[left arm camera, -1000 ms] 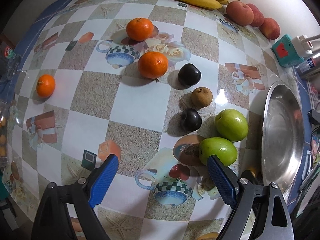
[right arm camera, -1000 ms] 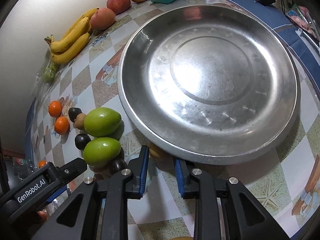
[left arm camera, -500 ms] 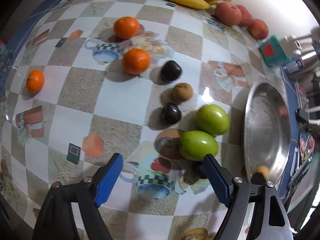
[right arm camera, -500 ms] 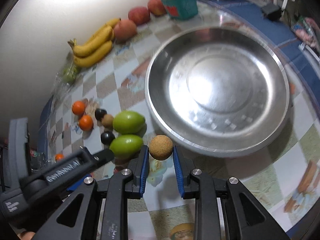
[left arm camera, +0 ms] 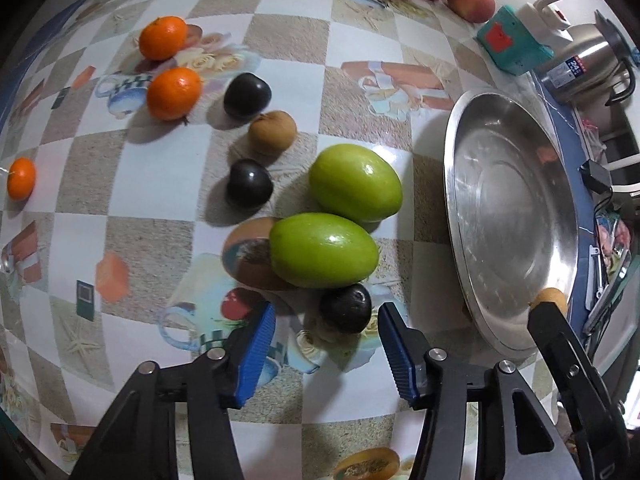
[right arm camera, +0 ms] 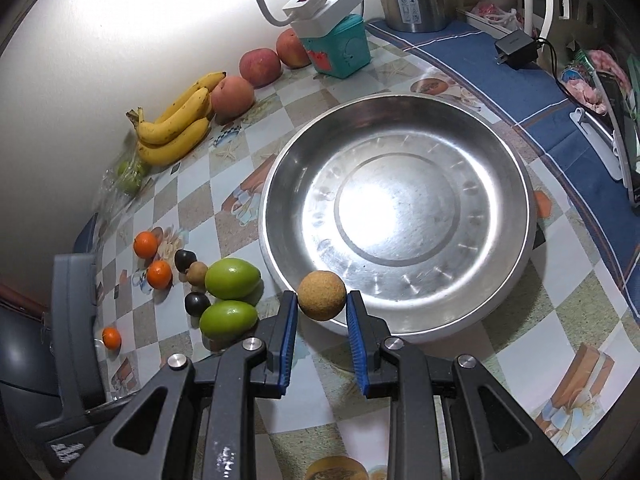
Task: Organize fruits
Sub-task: 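Carry the brown fruit into the basin with the right gripper while the left gripper grasps the cherry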
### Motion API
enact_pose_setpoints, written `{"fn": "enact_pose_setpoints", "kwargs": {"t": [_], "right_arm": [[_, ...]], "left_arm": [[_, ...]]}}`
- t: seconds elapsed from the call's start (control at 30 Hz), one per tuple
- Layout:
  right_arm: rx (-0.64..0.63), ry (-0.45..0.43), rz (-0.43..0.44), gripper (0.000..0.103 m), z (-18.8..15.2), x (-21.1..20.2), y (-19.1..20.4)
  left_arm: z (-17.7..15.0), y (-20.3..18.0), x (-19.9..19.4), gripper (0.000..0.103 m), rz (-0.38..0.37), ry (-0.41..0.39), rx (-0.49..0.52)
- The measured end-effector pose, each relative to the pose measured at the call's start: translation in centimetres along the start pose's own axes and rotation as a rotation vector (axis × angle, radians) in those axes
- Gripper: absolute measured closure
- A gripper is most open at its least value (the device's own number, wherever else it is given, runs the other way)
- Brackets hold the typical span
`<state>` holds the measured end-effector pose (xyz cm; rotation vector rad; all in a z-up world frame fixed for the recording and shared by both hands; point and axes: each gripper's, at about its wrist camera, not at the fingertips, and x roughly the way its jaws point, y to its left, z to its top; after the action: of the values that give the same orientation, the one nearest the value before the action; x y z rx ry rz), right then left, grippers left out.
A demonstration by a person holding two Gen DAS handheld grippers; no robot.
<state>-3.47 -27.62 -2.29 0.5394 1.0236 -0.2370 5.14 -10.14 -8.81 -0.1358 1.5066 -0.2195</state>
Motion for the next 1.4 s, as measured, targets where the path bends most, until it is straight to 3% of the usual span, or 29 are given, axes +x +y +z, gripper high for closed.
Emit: {"fn": "enact_pose_setpoints", "kwargs": {"t": [0.27, 0.4, 0.5, 0.9, 1.23, 1.4], "right_arm": [[0.011, -0.004, 0.000, 0.077, 0.3, -0.3, -1.2], [0.019, -0.004, 0.008, 0.077, 0.4, -0.4, -1.5], [0.022, -0.006, 0.016, 0.077, 0.4, -0.5, -1.6], [0.013, 0.010, 0.010, 0.077, 0.4, -0.2, -1.7], [0.055, 0.000, -0.028, 0.077, 1.2, 0.1, -3.4], [0.075, -0.014, -0.053, 0.077, 1.7, 0.0, -4.1]], "left_arm": [[0.6, -3.7, 2.0, 0.054, 0.030, -0.009, 0.023], [0.5, -4.7, 2.3, 0.069, 0.052, -0.017, 0.029], [0.7, -5.1, 2.3, 0.074, 0.048, -0.015, 0.022], [-0.8, -3.9, -1.5, 0.075, 0.044, -0.008, 0.033], [-1.2, -6.0, -6.3, 0.075, -0.073, -0.078, 0.080], [0.0, -7.2, -7.6, 0.075, -0.080, -0.106, 0.101]]}}
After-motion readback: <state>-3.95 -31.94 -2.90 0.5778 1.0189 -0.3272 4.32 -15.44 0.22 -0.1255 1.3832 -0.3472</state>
